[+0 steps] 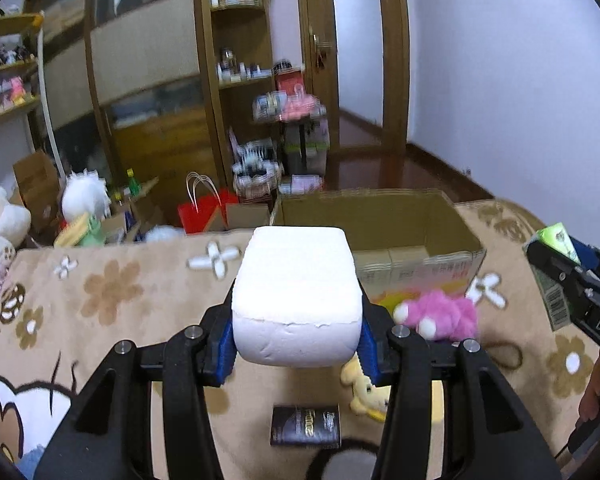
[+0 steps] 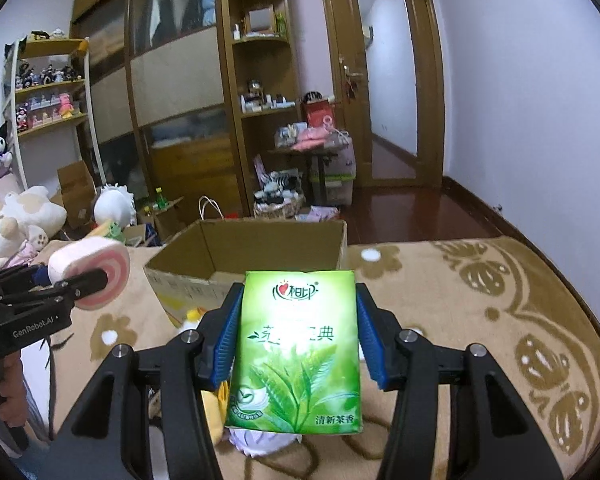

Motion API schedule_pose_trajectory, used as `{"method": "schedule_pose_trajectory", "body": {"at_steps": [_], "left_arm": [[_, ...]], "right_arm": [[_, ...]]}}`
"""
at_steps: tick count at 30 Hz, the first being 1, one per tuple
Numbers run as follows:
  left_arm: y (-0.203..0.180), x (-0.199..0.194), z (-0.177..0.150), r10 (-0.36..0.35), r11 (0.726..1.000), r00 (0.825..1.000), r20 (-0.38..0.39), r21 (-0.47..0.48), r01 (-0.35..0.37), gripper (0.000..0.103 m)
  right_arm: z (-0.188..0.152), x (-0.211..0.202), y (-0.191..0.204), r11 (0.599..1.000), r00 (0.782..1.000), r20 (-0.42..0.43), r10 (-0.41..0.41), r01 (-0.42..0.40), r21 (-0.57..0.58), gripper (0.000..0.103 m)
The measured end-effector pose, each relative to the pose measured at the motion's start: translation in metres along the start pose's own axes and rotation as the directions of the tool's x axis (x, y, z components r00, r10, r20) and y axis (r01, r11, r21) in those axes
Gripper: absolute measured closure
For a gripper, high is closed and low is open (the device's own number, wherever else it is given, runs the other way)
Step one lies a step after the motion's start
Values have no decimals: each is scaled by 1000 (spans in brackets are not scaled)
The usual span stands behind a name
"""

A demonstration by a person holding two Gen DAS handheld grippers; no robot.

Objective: Organize soft objects
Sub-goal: 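Carry both items into the box and open both tools to release them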

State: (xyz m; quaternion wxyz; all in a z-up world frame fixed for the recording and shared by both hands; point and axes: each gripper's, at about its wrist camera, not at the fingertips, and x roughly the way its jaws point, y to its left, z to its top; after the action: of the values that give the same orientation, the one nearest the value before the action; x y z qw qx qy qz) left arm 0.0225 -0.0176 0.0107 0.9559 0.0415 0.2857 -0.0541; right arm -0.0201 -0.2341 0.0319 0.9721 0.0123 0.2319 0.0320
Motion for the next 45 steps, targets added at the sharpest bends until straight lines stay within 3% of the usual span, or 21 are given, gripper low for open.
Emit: {"method": "schedule_pose_trajectory", "body": {"at_steps": [12, 19, 28, 41, 45], "left_arm": [[-6, 5, 41, 0, 998, 997, 75, 63, -5, 56], [-6, 30, 60, -10, 997, 998, 63, 77, 5, 56], [-3, 65, 68, -42, 997, 999, 31, 62, 40, 55], [-6, 122, 53, -81, 994, 992, -96, 63, 87, 53], [-9, 124, 46, -76, 994, 994, -82, 73, 82, 47]], "right_arm": [[39, 4, 5, 999, 994, 104, 25, -22, -29, 47], [63, 19, 4, 999, 990, 136, 33, -29, -35, 47], [67, 53, 5, 997, 994, 94, 48, -42, -61, 47], [52, 111, 10, 996, 997, -24, 68, -70, -51, 47], [48, 125, 14, 996, 995, -62, 73, -76, -55, 47]]}}
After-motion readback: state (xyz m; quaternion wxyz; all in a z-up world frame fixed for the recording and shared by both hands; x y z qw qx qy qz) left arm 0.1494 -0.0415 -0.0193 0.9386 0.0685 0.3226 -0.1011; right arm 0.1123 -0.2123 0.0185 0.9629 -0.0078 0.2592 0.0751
